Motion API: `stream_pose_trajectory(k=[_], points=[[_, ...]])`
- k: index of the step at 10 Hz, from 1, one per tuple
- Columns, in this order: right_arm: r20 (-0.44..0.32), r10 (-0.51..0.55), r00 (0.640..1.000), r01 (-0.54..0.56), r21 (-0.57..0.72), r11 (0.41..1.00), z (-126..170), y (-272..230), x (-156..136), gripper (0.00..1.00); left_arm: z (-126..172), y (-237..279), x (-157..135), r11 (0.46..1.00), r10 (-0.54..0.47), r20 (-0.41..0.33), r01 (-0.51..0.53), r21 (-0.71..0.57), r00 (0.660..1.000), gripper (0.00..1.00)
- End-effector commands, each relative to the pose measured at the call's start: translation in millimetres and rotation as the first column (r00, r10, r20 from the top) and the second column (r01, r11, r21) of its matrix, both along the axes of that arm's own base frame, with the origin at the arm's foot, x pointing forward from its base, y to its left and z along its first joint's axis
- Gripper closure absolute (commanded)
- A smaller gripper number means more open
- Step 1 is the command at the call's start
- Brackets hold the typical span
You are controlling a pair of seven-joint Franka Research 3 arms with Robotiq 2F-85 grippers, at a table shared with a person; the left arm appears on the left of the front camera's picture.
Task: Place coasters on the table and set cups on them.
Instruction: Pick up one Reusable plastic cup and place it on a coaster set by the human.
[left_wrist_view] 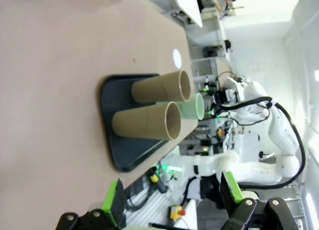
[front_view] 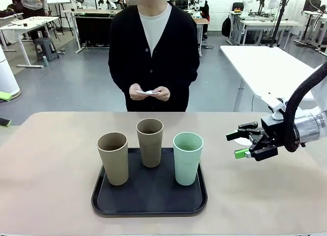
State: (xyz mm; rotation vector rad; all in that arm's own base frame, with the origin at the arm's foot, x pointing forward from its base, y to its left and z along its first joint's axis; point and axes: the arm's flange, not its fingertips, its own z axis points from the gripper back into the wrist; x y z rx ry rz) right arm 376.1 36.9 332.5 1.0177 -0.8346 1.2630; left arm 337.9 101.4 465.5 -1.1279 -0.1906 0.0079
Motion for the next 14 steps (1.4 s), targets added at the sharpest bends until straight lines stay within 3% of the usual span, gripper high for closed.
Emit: stream_pose_trajectory(k=[1,6,8,11,14], points=[[0.005,-0.006,1.000,0.006,0.005,1.000,2,-2,0,0.00,2,1,0,1.000,-0.001,0.008,0.001,-0.007,1.000,0.00],[0.002,-0.007,1.000,0.007,-0.002,1.000,1,-3,0,0.00,2,1,0,1.000,-0.001,0.008,0.001,-0.007,1.000,0.00],[0.083,0.032,0.996,-0.040,0.105,0.994,-19,4,6,0.00,2,1,0,1.000,-0.001,0.008,0.001,-0.007,1.000,0.00],[0.178,0.031,0.984,-0.052,0.112,0.992,-45,25,10,0.00,2,1,0,1.000,-0.001,0.008,0.001,-0.007,1.000,0.00],[0.152,0.014,0.988,-0.032,0.116,0.993,-65,46,14,0.00,2,1,0,1.000,-0.001,0.008,0.001,-0.007,1.000,0.00]])
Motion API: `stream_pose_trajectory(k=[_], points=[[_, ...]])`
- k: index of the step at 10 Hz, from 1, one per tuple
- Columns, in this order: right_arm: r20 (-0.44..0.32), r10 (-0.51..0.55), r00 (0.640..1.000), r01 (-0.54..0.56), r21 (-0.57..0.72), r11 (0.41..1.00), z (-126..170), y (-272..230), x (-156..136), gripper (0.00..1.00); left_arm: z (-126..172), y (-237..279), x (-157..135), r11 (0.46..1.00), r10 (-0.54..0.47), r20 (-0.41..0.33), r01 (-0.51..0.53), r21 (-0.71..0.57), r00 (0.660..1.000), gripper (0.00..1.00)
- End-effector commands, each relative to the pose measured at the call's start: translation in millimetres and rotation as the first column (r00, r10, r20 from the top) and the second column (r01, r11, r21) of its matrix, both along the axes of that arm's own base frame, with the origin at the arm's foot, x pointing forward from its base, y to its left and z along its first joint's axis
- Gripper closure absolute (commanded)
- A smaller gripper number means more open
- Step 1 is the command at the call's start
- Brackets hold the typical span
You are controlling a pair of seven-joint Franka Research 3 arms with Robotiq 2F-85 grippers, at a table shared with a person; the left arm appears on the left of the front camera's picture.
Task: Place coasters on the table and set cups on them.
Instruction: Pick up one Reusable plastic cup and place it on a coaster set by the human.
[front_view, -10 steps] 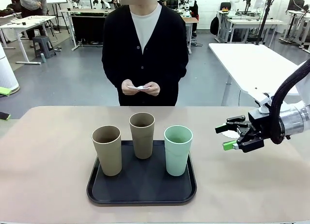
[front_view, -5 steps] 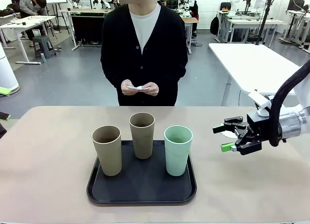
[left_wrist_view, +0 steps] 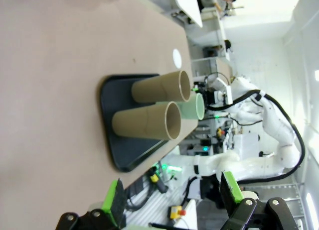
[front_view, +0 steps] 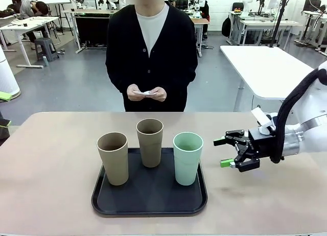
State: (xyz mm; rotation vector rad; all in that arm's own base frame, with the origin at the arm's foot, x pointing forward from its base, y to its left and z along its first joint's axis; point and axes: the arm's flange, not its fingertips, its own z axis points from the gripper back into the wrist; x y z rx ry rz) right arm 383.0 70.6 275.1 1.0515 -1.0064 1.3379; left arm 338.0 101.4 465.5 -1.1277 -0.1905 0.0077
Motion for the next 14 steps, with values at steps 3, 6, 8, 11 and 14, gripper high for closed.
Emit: stream_pose_trajectory(k=[3,6,8,11,14], points=[[-0.014,0.023,1.000,-0.023,-0.015,1.000,-19,30,2,0.00,2,1,0,1.000,-0.001,0.008,0.001,-0.007,1.000,0.00],[-0.014,0.041,0.999,-0.041,-0.034,0.999,-28,47,4,0.00,2,1,0,1.000,-0.001,0.008,0.001,-0.007,1.000,0.00],[-0.007,0.044,0.999,-0.044,-0.044,0.998,-34,53,5,0.00,2,1,0,1.000,-0.001,0.008,0.001,-0.007,1.000,0.00],[-0.007,0.056,0.998,-0.056,-0.080,0.995,-43,65,6,0.00,2,1,0,1.000,-0.001,0.008,0.001,-0.007,1.000,0.00],[-0.007,0.071,0.997,-0.072,-0.082,0.994,-43,72,4,0.00,2,1,0,1.000,-0.001,0.008,0.001,-0.007,1.000,0.00]])
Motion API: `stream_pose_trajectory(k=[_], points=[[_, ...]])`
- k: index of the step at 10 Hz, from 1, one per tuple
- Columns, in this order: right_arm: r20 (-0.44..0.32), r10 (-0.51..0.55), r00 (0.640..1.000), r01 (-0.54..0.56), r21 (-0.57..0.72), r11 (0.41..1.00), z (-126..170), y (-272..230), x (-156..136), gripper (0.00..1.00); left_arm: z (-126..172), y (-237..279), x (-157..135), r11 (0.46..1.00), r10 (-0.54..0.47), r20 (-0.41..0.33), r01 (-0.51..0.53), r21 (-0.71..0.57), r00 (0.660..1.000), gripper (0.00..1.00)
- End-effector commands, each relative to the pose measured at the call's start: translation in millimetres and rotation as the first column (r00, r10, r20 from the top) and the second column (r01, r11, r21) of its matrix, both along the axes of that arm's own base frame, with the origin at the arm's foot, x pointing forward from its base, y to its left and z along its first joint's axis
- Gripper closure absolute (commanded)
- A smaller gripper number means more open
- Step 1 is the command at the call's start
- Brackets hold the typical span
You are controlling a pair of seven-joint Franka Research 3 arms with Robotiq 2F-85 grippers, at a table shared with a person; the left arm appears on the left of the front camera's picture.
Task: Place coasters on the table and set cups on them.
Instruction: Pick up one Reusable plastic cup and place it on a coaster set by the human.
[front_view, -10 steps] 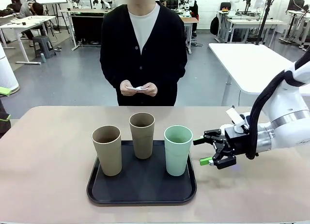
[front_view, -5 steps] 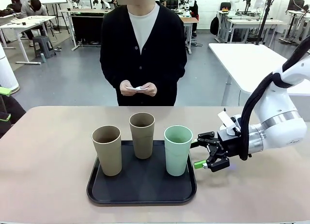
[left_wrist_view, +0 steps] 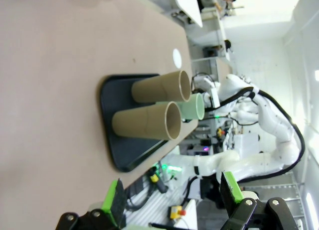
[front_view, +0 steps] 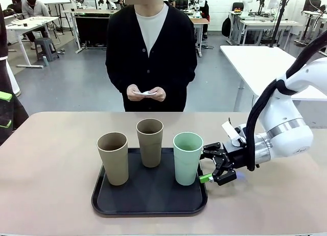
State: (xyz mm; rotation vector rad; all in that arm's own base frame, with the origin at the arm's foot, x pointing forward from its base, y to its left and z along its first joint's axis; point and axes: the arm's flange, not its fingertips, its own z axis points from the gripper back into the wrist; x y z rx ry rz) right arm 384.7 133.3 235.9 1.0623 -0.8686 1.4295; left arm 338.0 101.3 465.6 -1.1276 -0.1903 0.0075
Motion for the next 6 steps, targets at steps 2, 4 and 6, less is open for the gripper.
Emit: stream_pose_trajectory(k=[2,4,6], points=[[0.037,-0.029,0.999,0.029,0.016,0.999,-3.0,11.9,1.4,0.00,1.7,1.0,0.3,1.000,-0.001,0.008,0.001,-0.007,1.000,0.00],[0.041,-0.031,0.999,0.030,0.024,0.999,-4.0,14.1,1.6,0.00,1.7,1.0,0.3,1.000,-0.001,0.008,0.001,-0.007,1.000,0.00],[0.054,-0.035,0.998,0.033,0.030,0.999,-3.5,17.5,2.7,0.00,1.7,1.0,0.3,1.000,-0.001,0.008,0.001,-0.007,1.000,0.00]])
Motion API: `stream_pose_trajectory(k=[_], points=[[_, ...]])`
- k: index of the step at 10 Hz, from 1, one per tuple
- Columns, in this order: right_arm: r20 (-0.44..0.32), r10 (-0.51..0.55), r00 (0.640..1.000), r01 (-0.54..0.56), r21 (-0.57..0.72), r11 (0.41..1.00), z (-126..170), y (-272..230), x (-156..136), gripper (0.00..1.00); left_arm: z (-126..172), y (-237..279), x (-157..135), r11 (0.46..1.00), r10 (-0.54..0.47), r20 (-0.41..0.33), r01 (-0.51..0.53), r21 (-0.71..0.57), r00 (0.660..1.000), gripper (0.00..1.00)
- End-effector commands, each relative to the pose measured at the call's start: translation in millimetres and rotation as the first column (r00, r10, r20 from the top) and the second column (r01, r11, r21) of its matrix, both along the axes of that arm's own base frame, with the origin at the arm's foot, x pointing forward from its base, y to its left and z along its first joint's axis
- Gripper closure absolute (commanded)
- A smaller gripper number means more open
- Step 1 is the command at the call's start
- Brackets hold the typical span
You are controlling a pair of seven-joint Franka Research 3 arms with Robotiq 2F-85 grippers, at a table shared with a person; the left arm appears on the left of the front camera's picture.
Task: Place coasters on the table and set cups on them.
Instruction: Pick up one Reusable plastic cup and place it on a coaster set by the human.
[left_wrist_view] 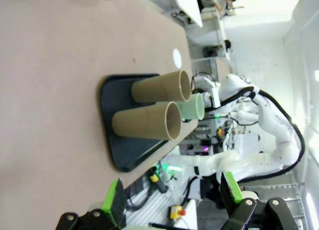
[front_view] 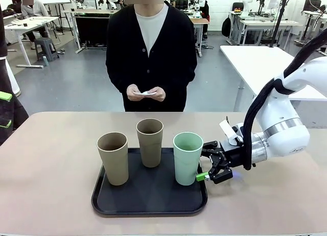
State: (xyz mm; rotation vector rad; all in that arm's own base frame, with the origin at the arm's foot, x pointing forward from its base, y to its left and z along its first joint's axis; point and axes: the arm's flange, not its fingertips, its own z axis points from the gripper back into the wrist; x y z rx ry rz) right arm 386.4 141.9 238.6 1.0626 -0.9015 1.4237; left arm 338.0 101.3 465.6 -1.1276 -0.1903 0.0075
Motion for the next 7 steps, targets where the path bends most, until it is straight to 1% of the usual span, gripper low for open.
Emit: stream_pose_trajectory(k=[1,3,7], points=[[0.034,-0.024,0.999,0.024,0.011,1.000,-6,11,3,0.00,2,1,0,1.000,-0.001,0.008,0.001,-0.007,1.000,0.00],[0.016,-0.014,1.000,0.014,0.012,1.000,-7,16,5,0.00,2,1,0,1.000,-0.001,0.008,0.001,-0.007,1.000,0.00],[0.011,0.000,1.000,0.000,0.023,1.000,-5,25,5,0.00,2,1,0,1.000,-0.001,0.008,0.001,-0.007,1.000,0.00]])
